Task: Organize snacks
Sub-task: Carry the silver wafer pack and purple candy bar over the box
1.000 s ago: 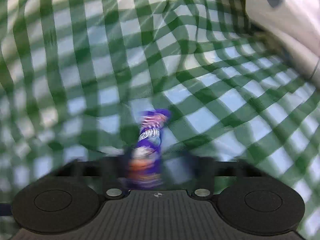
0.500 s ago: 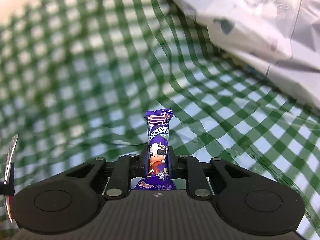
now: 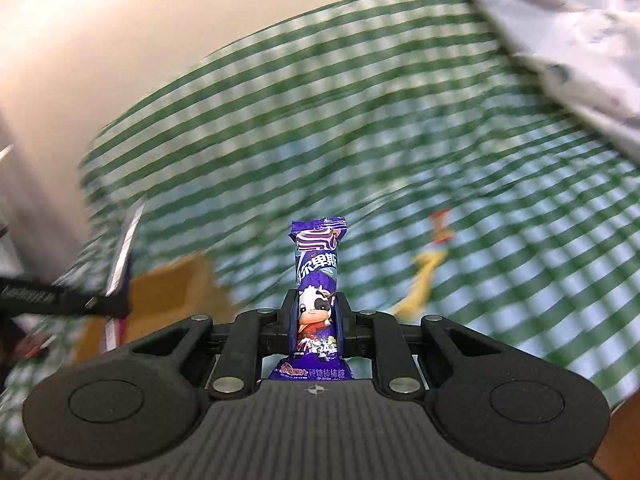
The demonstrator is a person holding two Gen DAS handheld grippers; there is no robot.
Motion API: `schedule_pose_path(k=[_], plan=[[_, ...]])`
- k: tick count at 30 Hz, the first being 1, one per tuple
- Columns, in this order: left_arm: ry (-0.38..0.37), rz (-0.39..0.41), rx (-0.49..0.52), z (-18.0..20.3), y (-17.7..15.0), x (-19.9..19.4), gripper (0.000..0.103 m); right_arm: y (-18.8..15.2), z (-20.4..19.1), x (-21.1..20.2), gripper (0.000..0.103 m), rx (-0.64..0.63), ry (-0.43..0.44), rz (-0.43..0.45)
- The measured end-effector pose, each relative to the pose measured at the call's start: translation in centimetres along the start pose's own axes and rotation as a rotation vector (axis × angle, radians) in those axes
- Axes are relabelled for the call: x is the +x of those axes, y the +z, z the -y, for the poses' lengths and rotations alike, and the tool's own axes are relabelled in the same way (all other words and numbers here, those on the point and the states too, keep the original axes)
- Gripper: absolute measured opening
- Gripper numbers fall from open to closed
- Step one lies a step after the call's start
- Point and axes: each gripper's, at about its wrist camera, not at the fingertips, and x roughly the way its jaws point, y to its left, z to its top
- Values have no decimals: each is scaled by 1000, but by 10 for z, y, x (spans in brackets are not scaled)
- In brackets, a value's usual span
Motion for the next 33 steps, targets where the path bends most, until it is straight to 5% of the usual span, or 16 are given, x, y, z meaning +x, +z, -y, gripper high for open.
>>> schedule_pose_path(k=[6,14,33], plan=[[51,61,-48,-34,-53,-77,23,-33,-85,-37,18,-136,120,-33],[91,136,-97,-67,-105,-138,23,-61,-135,-70,18,-202,158,-47],[69,167,-165,-103,-109,-143,23,-65,-155,-72,18,-251,103,-61]])
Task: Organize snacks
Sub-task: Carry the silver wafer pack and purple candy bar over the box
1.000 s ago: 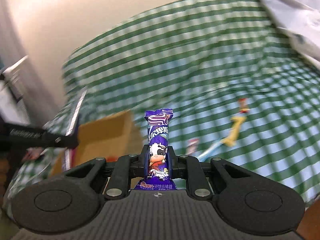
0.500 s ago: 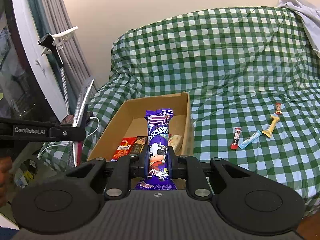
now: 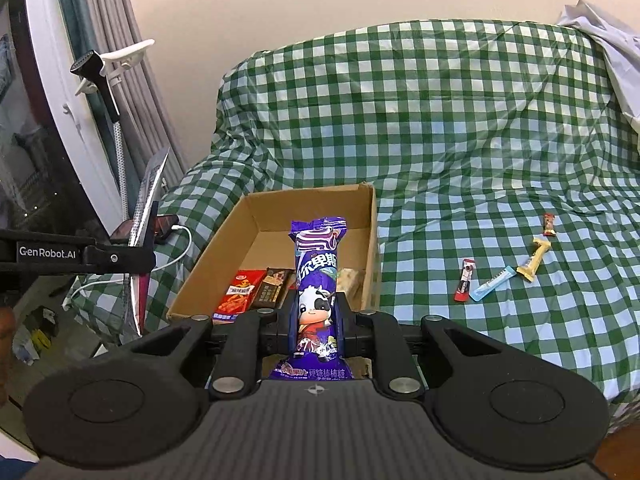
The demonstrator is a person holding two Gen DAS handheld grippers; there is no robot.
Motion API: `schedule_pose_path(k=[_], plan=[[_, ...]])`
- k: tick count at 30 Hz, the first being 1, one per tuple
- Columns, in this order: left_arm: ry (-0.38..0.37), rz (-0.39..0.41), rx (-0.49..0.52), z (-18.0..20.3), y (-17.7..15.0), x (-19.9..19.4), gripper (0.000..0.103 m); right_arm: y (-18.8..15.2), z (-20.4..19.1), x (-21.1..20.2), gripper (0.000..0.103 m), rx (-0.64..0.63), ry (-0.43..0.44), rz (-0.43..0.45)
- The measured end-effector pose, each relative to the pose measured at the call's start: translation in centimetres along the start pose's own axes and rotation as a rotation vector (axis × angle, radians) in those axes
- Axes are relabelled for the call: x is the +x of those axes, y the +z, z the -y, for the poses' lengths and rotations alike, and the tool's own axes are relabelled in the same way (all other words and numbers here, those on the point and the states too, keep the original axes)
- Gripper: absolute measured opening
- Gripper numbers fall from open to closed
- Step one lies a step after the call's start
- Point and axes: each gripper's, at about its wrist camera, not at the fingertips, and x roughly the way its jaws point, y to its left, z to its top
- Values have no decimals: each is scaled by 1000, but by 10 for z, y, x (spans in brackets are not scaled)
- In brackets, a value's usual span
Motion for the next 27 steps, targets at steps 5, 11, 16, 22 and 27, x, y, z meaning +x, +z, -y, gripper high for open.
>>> schedule_pose_path(k=[5,11,16,22,27], plan=[[12,-3,-13,-5,3,5,23,1,-2,2,18,-1,-1,0],[25,-5,-19,-12,7,13,23,8,-6,13,18,-11,6,-9],[32,-7,-27,-19,13,24,23,17,-12,25,18,-27,9,-13],[43,-20,-48,-29,22,42,23,26,-19,45,18,-46,19,-27],[58,-30,-48,-37,31,60,23,33,-24,67,18,-57,27,-48]])
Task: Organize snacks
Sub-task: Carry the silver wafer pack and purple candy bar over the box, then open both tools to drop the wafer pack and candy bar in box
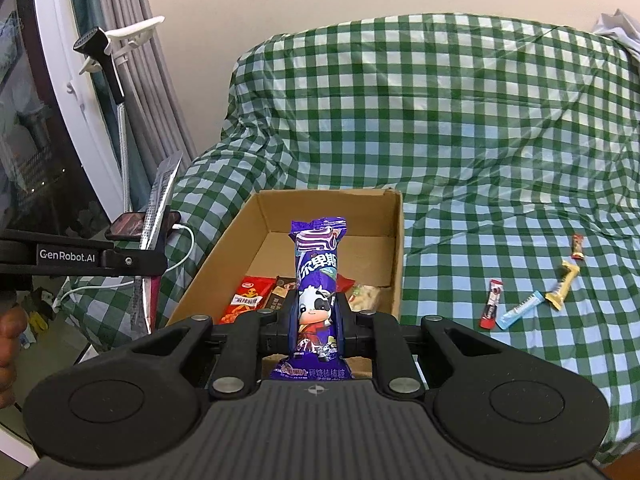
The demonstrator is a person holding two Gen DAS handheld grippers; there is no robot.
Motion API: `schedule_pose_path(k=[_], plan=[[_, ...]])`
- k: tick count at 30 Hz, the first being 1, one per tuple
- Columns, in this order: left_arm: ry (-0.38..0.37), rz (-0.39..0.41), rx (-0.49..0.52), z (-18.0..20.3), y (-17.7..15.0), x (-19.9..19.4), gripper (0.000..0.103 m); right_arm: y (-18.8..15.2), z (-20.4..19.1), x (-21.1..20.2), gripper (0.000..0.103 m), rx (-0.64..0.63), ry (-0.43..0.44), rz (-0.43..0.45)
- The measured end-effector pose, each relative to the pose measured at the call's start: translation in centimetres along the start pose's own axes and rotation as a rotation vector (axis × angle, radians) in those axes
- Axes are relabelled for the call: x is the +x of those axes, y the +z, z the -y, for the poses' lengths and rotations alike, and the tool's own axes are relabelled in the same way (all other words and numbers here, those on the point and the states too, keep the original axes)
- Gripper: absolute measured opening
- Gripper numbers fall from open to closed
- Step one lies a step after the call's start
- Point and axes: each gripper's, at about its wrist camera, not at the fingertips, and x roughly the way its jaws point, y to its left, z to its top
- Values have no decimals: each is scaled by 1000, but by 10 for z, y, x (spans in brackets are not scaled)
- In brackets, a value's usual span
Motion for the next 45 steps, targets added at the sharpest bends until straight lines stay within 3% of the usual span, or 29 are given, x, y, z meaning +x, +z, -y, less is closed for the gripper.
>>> schedule_pose_path(k=[24,45], plan=[[57,-98,7,-20,27,108,23,17,20,115,18,30,-6,-116],[112,-189,44,-23,26,171,23,16,32,164,18,56,-16,-165]])
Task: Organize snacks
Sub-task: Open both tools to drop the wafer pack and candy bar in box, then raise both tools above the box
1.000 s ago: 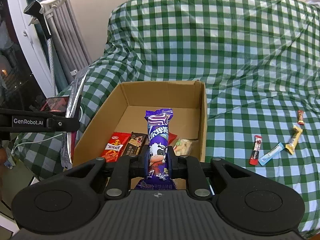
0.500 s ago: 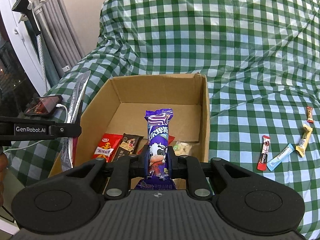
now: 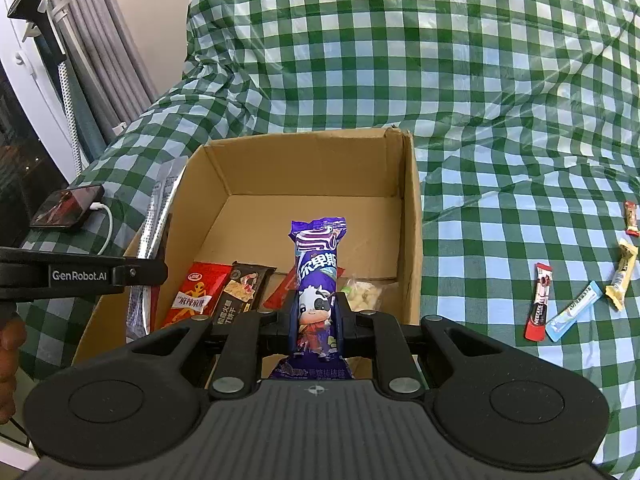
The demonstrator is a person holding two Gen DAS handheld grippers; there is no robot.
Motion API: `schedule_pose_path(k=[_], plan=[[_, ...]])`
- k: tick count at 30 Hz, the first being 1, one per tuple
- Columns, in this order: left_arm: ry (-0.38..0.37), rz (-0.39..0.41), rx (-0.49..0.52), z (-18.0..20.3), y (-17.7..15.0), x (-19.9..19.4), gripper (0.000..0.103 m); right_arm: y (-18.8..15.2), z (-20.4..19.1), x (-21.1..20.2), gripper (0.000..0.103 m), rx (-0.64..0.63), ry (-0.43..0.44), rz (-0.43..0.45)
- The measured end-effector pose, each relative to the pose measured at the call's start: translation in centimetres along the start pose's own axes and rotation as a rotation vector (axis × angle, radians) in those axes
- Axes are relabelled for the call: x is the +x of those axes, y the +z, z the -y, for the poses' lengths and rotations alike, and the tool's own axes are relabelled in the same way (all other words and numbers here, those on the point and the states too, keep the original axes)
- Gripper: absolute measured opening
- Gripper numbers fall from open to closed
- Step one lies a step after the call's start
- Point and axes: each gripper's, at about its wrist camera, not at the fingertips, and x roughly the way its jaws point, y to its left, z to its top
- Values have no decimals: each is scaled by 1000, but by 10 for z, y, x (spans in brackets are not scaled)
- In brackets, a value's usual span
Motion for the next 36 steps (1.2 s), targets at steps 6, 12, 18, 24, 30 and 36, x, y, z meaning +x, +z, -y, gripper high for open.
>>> schedule_pose_path(k=[6,12,18,24,30,36], plan=[[9,-2,8,2,1,3,23,2,1,3,18,-6,0,6],[21,31,-2,-2,3,-6,58,8,1,-1,32,18,7,22],[74,136,8,-5,-7,-41,103,7,1,-23,80,38,-28,63],[64,96,-11,-1,-33,-77,103,-10,-10,-65,88,46,-28,65],[51,84,-65,0,-68,-119,103,-42,-24,-109,92,43,-26,64],[64,152,-39,6,-95,-162,103,-70,-39,-150,93,19,-27,106]])
